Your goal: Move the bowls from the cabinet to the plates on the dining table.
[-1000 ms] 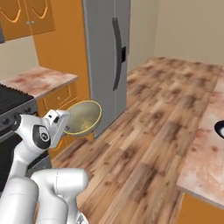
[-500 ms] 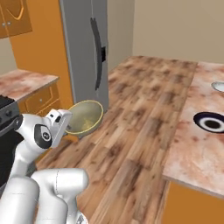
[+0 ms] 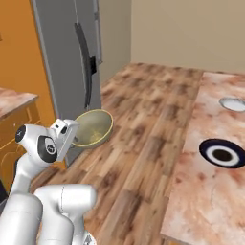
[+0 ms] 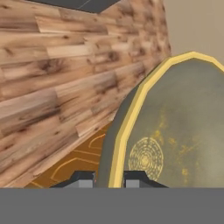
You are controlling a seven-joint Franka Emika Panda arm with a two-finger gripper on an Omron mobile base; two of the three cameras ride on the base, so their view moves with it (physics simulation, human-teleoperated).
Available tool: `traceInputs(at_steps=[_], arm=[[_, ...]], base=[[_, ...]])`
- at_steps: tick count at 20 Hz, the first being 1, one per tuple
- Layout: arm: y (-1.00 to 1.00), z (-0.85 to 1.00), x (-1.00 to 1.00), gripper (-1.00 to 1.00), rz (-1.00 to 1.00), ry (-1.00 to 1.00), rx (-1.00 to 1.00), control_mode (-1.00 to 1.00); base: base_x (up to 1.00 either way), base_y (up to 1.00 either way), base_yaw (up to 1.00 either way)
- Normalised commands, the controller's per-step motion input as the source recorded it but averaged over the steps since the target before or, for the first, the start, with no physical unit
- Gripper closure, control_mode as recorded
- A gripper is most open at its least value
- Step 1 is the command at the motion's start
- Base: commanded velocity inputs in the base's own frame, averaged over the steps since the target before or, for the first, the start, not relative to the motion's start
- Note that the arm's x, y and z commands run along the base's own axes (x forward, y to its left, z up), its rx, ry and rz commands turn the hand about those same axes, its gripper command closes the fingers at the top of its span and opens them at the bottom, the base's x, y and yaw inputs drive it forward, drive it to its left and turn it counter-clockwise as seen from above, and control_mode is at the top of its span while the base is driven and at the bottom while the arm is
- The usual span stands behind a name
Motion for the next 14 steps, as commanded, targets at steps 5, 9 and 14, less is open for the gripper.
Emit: traceInputs(at_steps=[5, 9, 14], arm=[[0.0, 0.0, 0.0, 1.0, 0.0, 0.0, 0.0, 1.0], [0.0, 0.0, 0.0, 1.0, 0.0, 0.0, 0.0, 1.0], [0.0, 0.0, 0.0, 1.0, 0.0, 0.0, 0.0, 1.0]], base=[[0.82, 0.03, -0.22], [0.69, 0.3, -0.35], [0.49, 0.41, -0.48]])
